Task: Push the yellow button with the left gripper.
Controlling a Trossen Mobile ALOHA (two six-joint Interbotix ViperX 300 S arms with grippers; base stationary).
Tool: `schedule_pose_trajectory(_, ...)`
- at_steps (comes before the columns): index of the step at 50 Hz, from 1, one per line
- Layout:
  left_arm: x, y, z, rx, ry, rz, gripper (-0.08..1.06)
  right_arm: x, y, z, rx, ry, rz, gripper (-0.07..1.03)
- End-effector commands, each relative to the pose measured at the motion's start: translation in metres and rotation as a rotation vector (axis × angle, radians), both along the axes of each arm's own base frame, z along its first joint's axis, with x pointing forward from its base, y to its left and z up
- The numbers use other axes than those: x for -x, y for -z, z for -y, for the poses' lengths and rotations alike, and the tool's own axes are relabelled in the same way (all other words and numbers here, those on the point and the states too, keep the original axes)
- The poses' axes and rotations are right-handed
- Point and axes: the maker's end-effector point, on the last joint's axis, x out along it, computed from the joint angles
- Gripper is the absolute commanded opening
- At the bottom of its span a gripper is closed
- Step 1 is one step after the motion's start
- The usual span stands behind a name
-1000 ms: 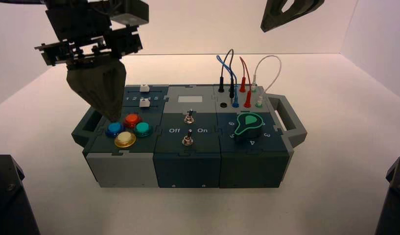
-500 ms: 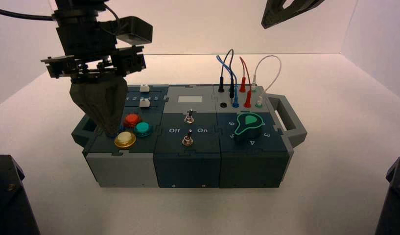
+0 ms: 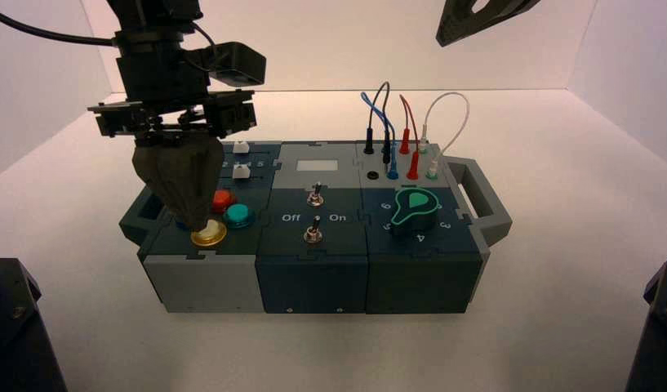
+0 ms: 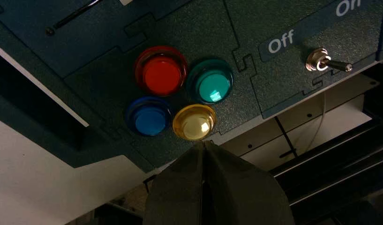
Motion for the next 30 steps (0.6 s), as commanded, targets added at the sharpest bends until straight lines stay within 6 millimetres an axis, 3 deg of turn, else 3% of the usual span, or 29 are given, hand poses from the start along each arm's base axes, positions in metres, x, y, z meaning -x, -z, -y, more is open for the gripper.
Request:
schedule_pose_trajectory(1,-0.005,-0.003,0.005,0.013,0.009,0.014,-0.03,-0.004,-0.015,-0.006,-0.029,-0.006,0.032,-0.02)
schedule_pose_trajectory(15,-0.007,0.007,0.005,-0.005,0.009,0.0,-0.03,-0.004,-0.017,-0.006,-0.034,-0.006,0.035,-0.02)
schedule_pose_trajectory(30,-0.008,0.0,0.006,0.012,0.008,0.02,-0.03,-0.004,-0.018,-0.007,-0.038,-0.007,0.04,-0.02)
